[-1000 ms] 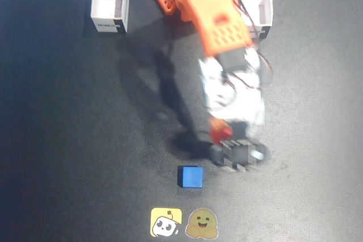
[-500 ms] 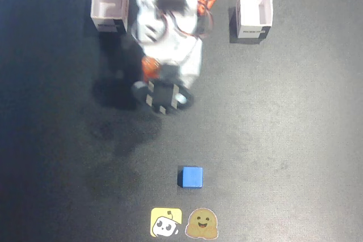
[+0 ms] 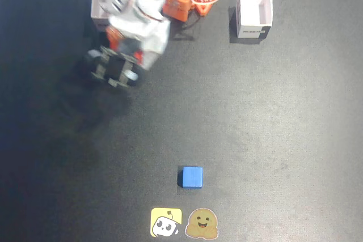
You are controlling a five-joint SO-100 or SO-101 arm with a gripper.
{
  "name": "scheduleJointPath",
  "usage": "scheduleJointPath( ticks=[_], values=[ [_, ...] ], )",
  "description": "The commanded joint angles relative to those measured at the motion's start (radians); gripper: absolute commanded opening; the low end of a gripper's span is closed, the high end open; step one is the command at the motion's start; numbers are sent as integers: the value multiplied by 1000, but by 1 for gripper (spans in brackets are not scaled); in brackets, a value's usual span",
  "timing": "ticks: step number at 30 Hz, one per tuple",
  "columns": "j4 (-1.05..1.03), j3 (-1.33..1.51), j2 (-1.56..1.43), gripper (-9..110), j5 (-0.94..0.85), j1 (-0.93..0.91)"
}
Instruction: Put the red cube in the right box and the blue cube in the left box.
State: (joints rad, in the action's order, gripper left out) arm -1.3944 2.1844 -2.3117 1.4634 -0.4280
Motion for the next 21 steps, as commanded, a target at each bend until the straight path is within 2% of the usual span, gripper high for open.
scheduleJointPath(
  ticks=[1,17,21],
  values=[
    [-9,2,-31,13,-15,-109],
    [-17,57,-35,13,-127,-614],
    [-48,48,-35,13,-118,-686]
  ],
)
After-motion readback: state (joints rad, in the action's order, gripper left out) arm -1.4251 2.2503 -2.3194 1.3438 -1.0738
